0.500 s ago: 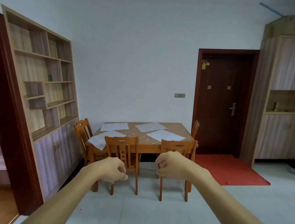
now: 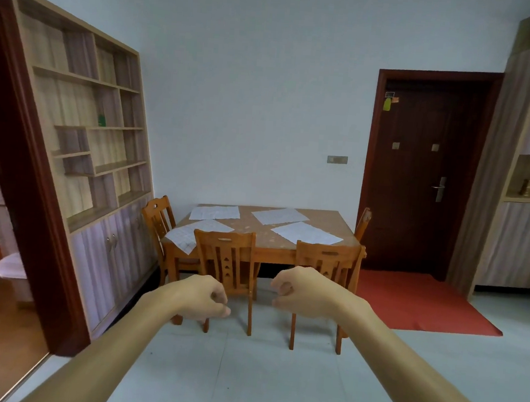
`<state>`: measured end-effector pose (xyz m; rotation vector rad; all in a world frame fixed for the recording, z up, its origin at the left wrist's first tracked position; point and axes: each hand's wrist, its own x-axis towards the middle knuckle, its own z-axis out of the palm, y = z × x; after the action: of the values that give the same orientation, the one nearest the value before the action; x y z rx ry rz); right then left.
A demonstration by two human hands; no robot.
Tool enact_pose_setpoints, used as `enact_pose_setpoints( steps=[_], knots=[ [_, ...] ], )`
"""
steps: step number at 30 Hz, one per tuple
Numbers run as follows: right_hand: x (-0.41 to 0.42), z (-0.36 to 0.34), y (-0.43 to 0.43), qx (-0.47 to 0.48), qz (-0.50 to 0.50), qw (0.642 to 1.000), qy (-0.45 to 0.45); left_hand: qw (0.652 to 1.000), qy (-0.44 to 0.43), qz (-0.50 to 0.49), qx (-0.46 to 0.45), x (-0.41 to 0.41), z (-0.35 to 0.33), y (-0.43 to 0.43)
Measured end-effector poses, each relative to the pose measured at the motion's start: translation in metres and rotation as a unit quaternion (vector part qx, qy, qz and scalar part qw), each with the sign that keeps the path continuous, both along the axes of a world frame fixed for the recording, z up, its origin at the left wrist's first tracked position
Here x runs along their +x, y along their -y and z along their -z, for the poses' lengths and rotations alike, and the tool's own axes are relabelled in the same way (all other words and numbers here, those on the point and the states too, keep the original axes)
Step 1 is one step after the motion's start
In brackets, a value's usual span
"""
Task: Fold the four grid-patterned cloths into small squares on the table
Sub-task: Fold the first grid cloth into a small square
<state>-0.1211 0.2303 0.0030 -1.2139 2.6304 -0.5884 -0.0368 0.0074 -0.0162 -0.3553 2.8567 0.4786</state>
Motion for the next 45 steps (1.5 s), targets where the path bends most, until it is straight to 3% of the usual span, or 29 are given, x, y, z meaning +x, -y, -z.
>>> enact_pose_setpoints(
  steps=[12,22,29,40,45],
  knots=[
    [-0.054,0.019,0.098,0.068,-0.032,0.997,-0.026,0.999,-0.002,-0.032,0.023,-0.044,0.019,0.093],
    [-0.107,0.007,0.226,0.107,-0.055,0.991,-0.065,0.997,-0.032,-0.059,0.027,-0.095,0.013,0.225],
    [-0.144,0.024,0.303,0.108,-0.074,0.991,-0.026,0.998,0.018,-0.064,-0.015,-0.114,0.031,0.298],
    [-0.221,0.071,0.436,0.130,-0.129,0.983,0.008,0.992,0.065,-0.104,0.009,-0.154,0.066,0.413],
    [-0.287,0.092,0.494,0.144,-0.145,0.979,0.017,0.988,0.087,-0.128,0.016,-0.211,0.073,0.463]
  ],
)
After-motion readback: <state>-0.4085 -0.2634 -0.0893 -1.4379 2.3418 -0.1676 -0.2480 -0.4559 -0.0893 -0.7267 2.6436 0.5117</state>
